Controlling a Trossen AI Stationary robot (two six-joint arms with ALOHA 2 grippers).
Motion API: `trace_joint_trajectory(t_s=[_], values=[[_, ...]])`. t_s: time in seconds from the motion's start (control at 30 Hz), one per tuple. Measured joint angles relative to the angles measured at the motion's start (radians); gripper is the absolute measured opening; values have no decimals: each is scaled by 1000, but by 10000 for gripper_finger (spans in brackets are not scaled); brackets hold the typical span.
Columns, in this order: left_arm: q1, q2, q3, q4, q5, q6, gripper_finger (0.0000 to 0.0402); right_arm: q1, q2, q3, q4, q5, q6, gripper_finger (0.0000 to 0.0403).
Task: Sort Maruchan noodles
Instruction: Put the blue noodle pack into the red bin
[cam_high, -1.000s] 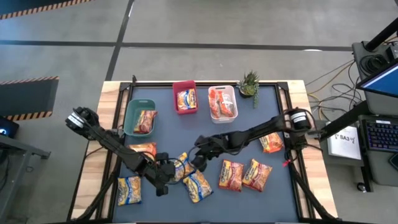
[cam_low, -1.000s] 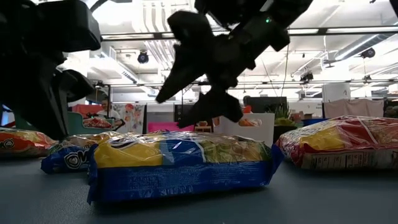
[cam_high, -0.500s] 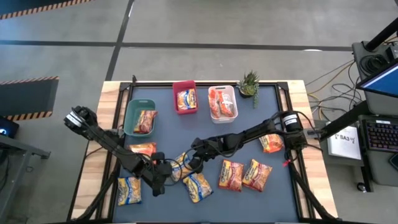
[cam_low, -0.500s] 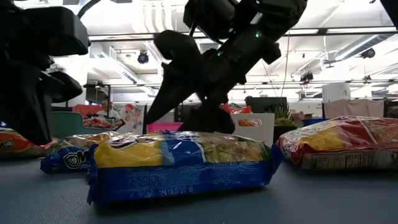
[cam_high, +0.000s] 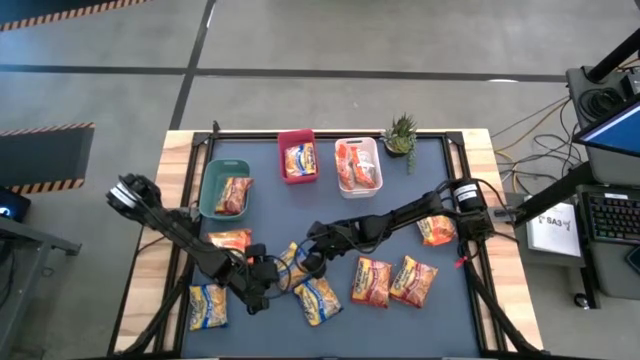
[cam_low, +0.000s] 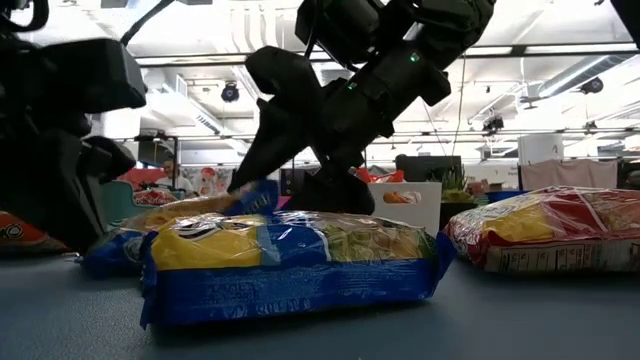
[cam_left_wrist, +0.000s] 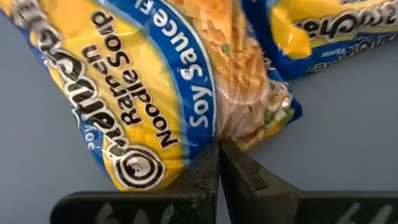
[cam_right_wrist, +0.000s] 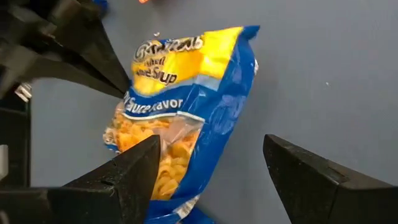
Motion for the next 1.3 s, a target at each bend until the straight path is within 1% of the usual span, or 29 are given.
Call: trace_joint_trajectory(t_s=[0.43,0.6,0.7,0.83,1.17,1.3], values=[[-2,21,-2,22,6,-9,0,0,2,0,82,1,0,277],[-2,21,-2,29,7,-10,0,0,44,0,166,-9,26,267],[-2,21,-2,33,8,-10,0,0,57,3,160,-8,28,257],[-2,21,-3,38,8,-10,0,0,60,10,164,-9,29,231],[-2,21,-3,49,9,-10,0,-2,56,12,175,-27,28,131],[-3,20,-3,51,9,-9,0,-2,54,12,175,-34,25,115]])
